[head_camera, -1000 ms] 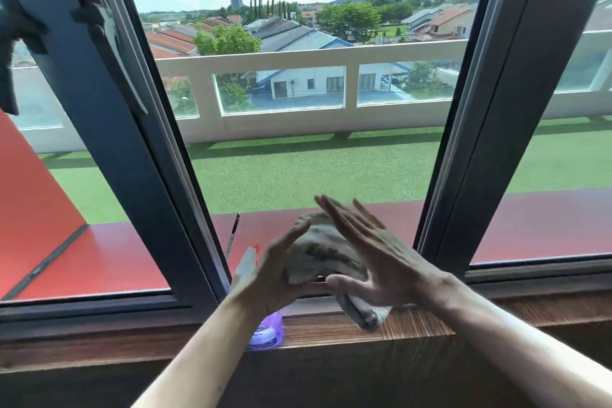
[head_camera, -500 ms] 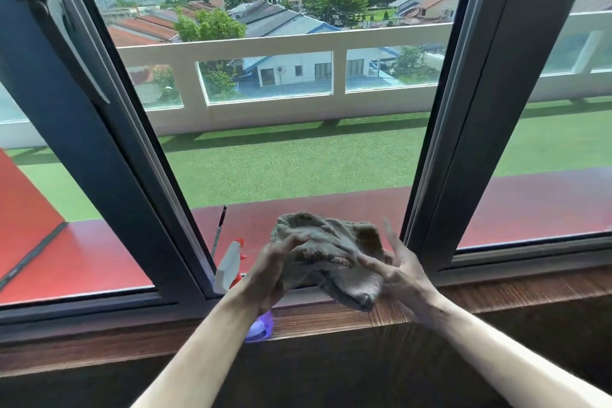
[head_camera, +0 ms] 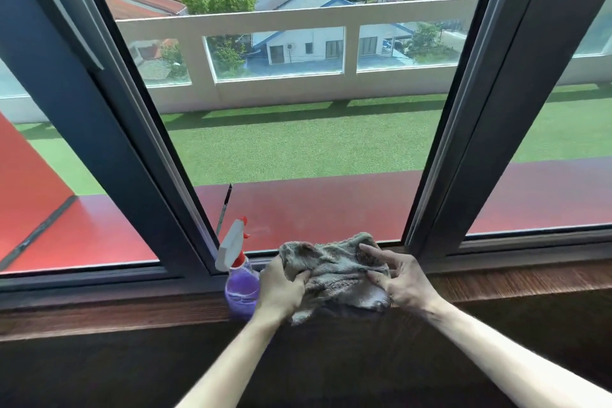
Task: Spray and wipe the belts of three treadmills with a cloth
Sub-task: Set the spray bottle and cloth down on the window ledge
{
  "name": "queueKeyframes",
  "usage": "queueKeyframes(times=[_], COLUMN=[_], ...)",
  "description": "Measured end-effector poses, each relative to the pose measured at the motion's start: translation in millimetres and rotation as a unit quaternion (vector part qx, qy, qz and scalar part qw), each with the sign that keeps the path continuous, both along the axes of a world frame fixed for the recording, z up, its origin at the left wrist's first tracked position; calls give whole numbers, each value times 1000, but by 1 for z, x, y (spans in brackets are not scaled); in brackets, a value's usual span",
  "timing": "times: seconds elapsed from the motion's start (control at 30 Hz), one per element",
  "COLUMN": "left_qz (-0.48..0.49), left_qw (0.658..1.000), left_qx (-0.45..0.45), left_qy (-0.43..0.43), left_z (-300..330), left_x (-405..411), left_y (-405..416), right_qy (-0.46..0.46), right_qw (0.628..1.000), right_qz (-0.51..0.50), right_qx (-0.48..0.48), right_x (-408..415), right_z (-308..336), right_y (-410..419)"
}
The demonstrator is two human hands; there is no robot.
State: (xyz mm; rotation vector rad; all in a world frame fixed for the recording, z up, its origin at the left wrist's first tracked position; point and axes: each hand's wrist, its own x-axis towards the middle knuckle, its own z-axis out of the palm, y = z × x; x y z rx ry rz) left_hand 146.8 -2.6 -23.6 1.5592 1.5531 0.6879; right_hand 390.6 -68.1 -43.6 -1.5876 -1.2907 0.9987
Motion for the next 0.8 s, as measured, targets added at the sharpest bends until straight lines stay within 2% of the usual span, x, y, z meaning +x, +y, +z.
queueKeyframes(times=[0.17,0.23,0.43,0.5,0.53,0.57,0.63,0.73,0.8], left_qz=[-13,-7,-8,-17,-21,-21,-35,-123,-169], left_qw=[997,997,996,989,984,978,960,927,911], left_qx=[-74,-77,33,97,123,144,193,268,263], left_qy=[-17,-3,85,114,130,152,201,232,267], left_z=[-41,-53,-65,-67,-70,-71,-74,-81,-90], left_x=[1,-1,7,12,13,13,11,11,11], left_y=[5,8,-6,-13,-16,-19,-23,-28,-30], right_qy=[-47,-53,-78,-111,-168,-260,-436,-513,-538], right_qw=[998,997,995,992,984,964,899,839,809], right_qz=[-4,-20,-53,-37,-29,-27,-31,24,94], right_qx=[-38,-43,-46,-44,-43,-38,34,181,217], right_x=[-17,-25,-37,-36,-34,-33,-30,-27,-26], right_z=[-37,-48,-65,-70,-72,-73,-74,-81,-91], right_y=[12,16,22,21,20,18,13,7,9])
